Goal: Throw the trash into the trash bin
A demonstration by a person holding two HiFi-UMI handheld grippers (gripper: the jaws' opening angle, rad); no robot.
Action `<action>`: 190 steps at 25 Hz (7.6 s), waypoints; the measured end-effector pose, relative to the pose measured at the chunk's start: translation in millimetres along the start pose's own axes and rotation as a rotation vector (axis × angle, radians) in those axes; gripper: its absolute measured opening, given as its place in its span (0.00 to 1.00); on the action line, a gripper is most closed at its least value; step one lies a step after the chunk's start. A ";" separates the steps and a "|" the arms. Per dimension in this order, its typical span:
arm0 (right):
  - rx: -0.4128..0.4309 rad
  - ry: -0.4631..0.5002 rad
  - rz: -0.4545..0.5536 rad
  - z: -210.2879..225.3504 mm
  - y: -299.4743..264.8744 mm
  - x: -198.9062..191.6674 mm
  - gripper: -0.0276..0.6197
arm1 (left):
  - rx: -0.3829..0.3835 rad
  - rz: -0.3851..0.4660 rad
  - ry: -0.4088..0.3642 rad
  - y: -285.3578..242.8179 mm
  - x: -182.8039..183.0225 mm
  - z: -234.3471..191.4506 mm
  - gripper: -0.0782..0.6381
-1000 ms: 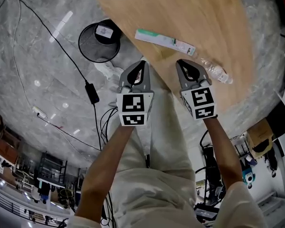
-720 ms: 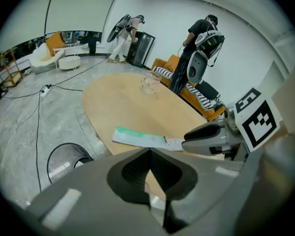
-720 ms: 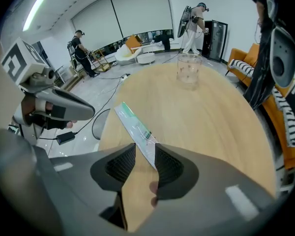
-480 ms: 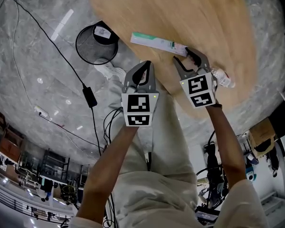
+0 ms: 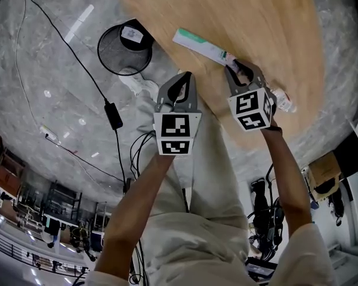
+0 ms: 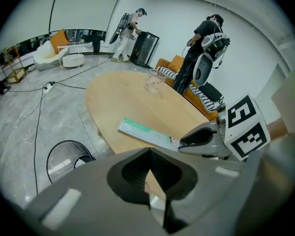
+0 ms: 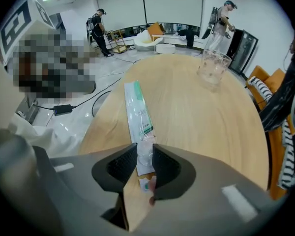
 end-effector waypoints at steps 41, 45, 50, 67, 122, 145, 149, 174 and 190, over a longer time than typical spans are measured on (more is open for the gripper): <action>0.167 0.032 0.123 -97.4 19.2 112.4 0.23 | 0.117 0.132 0.135 86.2 -29.5 -66.4 0.11; 0.182 0.041 0.119 -124.3 14.5 127.1 0.23 | 0.133 0.154 0.162 100.7 -39.5 -82.4 0.11; 0.180 0.035 0.097 -152.5 7.9 140.2 0.23 | 0.146 0.172 0.191 116.9 -52.7 -99.3 0.11; 0.114 0.010 -0.047 -218.8 -76.7 147.5 0.23 | 0.139 0.101 0.229 120.1 -97.5 -177.9 0.11; 0.009 -0.257 -0.173 -204.5 -130.7 167.6 0.09 | 0.078 0.004 0.133 109.5 -89.4 -209.0 0.11; -0.001 -0.582 0.174 -84.3 48.7 179.5 0.09 | -0.019 0.034 -0.196 137.4 61.7 -79.8 0.11; -0.047 -0.660 0.211 -77.2 71.3 160.6 0.09 | -0.063 0.007 -0.283 136.8 69.5 -57.4 0.11; -0.483 -1.002 0.131 0.5 176.5 -91.6 0.13 | -0.457 -0.309 -0.744 29.0 45.0 126.0 0.11; -0.422 -0.526 -0.049 36.8 162.2 -179.3 0.39 | -0.513 -0.425 -0.779 -39.2 43.5 173.1 0.11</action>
Point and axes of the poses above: the fingertips, and each gripper's own axes: y backward along the fingers, z to its right, x out of its top, the point moved 9 cm from there along y, backward along the fingers, and after that the axes turned 15 degrees about -x, right-handed, at the moved point
